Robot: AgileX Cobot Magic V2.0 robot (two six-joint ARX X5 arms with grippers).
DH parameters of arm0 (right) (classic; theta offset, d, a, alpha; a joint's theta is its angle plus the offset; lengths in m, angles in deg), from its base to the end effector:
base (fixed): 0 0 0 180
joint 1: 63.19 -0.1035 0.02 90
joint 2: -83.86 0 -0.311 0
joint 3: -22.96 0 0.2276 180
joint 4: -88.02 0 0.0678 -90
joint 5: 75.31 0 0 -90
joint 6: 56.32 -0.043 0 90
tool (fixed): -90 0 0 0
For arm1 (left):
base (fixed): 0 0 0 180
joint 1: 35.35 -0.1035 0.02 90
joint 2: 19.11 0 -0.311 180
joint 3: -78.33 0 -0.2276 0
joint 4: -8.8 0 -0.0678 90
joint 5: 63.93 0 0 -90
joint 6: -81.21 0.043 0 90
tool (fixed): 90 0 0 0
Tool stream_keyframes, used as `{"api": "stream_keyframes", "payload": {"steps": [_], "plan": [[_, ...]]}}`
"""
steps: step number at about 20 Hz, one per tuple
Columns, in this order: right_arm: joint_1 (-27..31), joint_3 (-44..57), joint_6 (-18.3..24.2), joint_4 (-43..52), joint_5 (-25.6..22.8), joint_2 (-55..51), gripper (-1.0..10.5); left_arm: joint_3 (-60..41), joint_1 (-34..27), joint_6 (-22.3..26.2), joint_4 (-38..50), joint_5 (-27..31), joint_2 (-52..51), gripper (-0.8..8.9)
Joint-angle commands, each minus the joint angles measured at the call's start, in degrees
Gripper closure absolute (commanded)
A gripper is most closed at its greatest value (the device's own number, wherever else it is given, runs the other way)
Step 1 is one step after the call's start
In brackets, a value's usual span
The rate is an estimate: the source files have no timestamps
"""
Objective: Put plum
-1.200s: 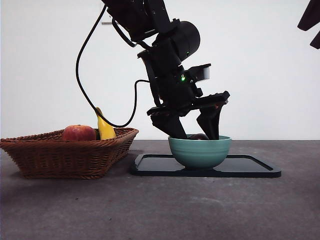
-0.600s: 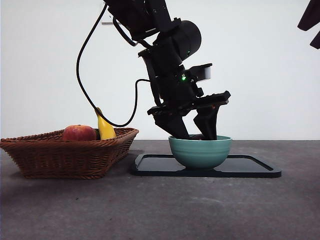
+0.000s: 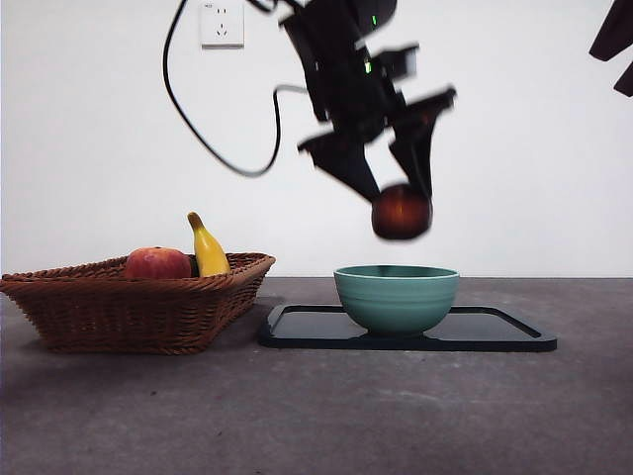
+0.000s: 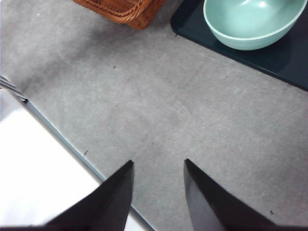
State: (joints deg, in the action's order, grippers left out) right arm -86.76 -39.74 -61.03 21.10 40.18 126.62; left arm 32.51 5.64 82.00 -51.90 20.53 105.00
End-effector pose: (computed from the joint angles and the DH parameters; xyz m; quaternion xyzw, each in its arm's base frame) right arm 0.0644 0.0483 0.3143 0.0410 0.4138 0.3641 0.8334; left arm 0.3661 -0.3237 0.3153 0.1359 0.4048 -0.3599 0.8295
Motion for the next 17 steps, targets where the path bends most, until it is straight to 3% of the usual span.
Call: {"api": "stream_keyframes", "payload": {"steps": [1,8,17], "plan": [[-0.3,-0.4,0.7,0.3,-0.1,-0.8,7.8,7.2,-0.9,0.6,-3.1,0.0,0.8,6.01],[-0.2,-0.4,0.4,0.3,-0.4,-3.6,7.8,10.1,-5.5,-0.2,-7.6,0.0,-11.5,6.01],[-0.2,-0.4,0.7,0.4,-0.4,-3.6,7.8,9.6,-12.9,1.4,-24.1,0.0,-31.3,6.01]]}}
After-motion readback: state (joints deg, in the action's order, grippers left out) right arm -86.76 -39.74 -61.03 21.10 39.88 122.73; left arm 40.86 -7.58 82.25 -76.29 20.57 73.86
